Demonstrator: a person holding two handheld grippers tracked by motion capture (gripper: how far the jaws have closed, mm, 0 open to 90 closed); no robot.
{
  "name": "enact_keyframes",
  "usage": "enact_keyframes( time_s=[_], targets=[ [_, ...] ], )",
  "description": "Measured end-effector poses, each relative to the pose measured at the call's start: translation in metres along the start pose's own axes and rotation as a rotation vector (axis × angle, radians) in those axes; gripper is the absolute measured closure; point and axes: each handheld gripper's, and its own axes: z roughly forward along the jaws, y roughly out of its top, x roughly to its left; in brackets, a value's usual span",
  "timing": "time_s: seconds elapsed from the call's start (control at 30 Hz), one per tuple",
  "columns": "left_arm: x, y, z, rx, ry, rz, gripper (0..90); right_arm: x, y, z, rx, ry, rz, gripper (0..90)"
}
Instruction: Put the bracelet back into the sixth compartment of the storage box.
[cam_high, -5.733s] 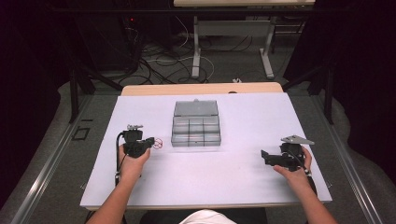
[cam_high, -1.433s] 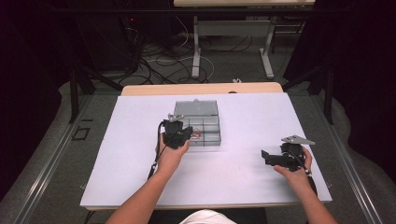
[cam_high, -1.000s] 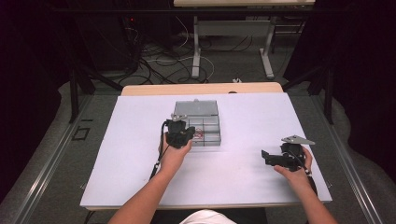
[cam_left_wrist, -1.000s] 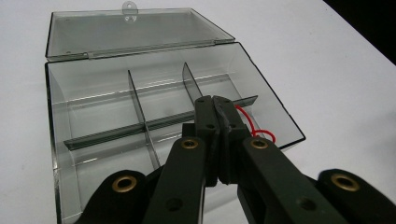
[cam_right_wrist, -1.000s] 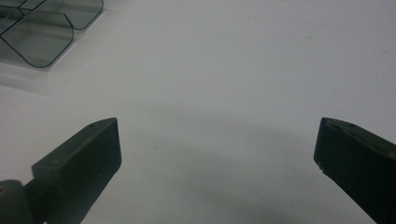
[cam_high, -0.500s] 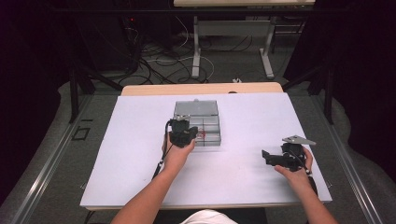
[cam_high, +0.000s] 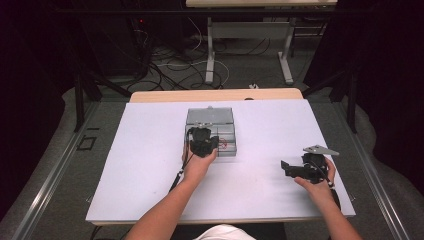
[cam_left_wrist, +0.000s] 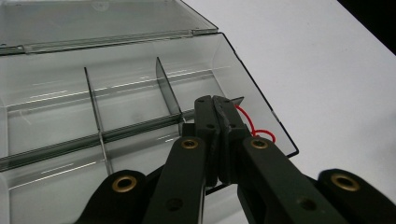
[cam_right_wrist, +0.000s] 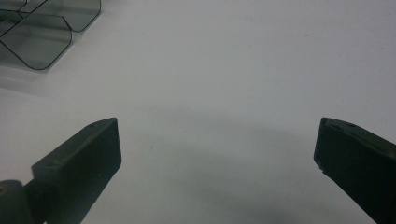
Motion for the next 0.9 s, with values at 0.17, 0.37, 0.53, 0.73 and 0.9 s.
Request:
enact_keyframes(
  time_s=[0.17,0.37,0.53,0.73,0.9],
  targets=[
    [-0.003,0.001,0.005,0.001,-0.001,0.003,90.0,0.000,0.000,0.000,0.000,0.000,0.000,0.3],
    [-0.004,0.003,0.011,0.003,0.002,-0.001,90.0,0.000,0.000,-0.002,-0.002,0.000,-0.006,0.3],
    [-0.004,0.003,0.015,0.016,0.007,-0.003,90.0,0.001,0.000,-0.001,0.000,-0.001,-0.005,0.3],
    [-0.004,0.002,0.019,0.017,0.015,-0.012,90.0,0.001,0.000,-0.001,0.000,-0.001,-0.001,0.3],
    [-0.003,0.002,0.021,0.026,0.020,-0.016,90.0,0.001,0.000,-0.001,0.000,0.000,-0.002,0.3]
  ],
)
